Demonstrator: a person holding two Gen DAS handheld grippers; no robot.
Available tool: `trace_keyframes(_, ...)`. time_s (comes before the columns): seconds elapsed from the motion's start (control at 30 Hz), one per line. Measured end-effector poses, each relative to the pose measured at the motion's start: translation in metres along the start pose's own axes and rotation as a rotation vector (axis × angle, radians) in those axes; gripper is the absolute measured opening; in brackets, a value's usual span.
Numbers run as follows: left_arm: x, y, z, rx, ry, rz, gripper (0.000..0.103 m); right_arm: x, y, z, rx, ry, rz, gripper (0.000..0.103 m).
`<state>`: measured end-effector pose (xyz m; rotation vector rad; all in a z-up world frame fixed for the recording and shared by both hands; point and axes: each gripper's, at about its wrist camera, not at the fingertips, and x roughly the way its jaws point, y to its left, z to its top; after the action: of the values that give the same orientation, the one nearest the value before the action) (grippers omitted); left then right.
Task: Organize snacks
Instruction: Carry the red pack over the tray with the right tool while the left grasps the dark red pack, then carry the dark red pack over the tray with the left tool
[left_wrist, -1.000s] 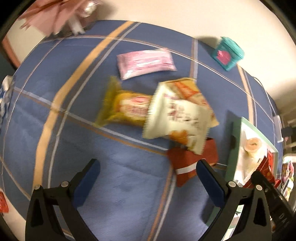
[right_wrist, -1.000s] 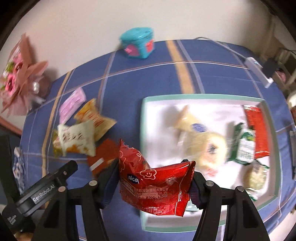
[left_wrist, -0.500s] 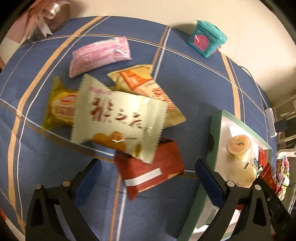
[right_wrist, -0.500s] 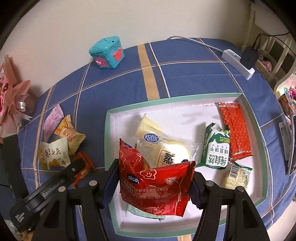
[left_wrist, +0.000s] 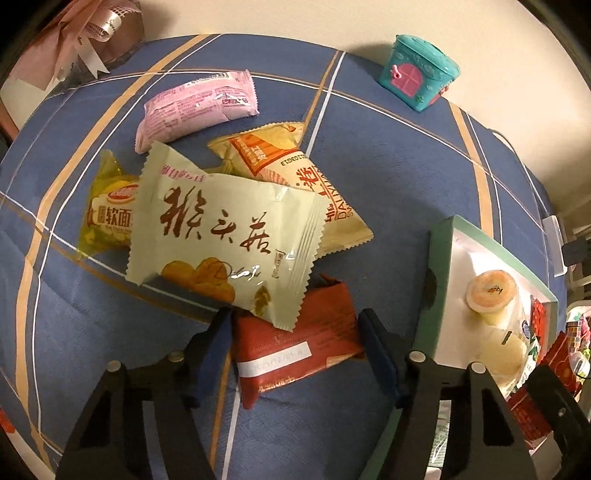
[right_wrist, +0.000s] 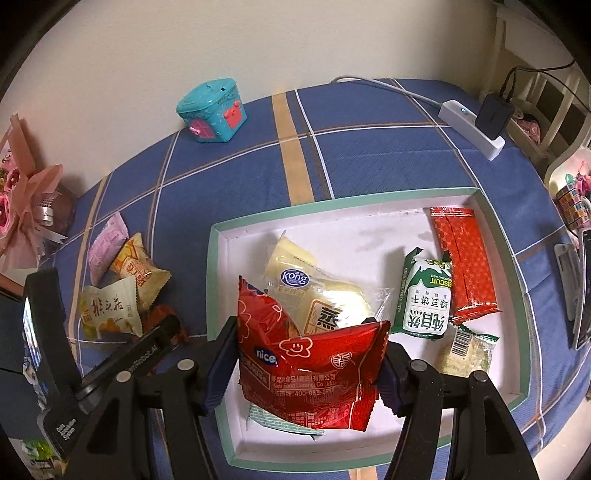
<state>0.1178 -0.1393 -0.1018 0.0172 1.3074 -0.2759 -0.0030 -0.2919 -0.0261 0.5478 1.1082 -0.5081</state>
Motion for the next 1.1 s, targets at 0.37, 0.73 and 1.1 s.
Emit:
trace_keyframes(0.37, -0.028, 0.029, -0.021, -0.053, 0.024, -0.073, 0.068, -0.008, -0.005, 0.003, 0.015, -0.013, 0.011, 0.068)
trace_keyframes(0.73, -0.066, 0.030, -0.028, -0.069, 0.002, -0.179, 0.068, -0.014, -0.025, 0.007, 0.068, -0.018, 0.020, 0.068)
trace_keyframes(1.1, -0.077, -0.052, -0.030, 0.143, -0.048, -0.191, 0.068, -0.018, -0.084, 0.012, 0.191, -0.033, -0.038, 0.068)
